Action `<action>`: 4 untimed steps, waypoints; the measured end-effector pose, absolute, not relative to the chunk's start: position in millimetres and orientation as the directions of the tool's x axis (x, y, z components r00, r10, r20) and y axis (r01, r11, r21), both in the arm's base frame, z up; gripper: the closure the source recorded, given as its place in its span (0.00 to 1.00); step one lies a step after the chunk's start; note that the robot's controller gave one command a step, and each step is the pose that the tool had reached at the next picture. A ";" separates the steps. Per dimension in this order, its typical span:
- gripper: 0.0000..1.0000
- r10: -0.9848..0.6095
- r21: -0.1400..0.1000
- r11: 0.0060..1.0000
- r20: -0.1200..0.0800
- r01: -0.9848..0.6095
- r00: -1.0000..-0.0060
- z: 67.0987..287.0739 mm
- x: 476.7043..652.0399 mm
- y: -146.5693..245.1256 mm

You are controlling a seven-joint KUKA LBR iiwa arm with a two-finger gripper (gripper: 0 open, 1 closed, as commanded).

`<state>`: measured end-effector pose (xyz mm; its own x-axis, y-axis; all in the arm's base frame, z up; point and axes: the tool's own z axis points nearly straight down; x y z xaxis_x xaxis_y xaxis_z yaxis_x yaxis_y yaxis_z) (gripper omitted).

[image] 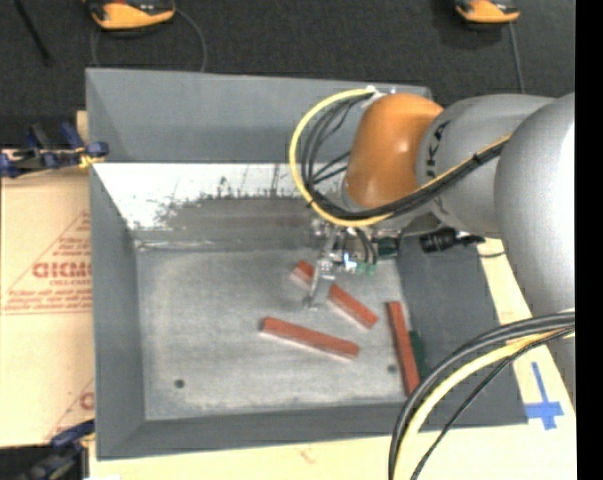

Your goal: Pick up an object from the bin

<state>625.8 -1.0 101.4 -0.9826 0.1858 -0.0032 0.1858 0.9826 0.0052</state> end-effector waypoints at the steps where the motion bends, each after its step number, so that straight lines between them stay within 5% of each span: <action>1: 0.00 0.258 0.002 0.966 -0.001 0.258 -0.966 70.1 580.0 -13.8; 2: 0.00 0.254 0.001 0.967 -0.005 0.254 -0.967 71.6 581.7 -14.2; 3: 1.00 0.253 0.001 0.968 -0.006 0.253 -0.968 71.9 582.0 -14.4; 4: 1.00 0.248 0.003 0.969 -0.010 0.248 -0.969 159.9 584.6 -15.3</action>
Offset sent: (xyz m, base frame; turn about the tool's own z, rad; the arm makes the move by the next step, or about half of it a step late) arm -0.0457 -0.0124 -0.0314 0.0759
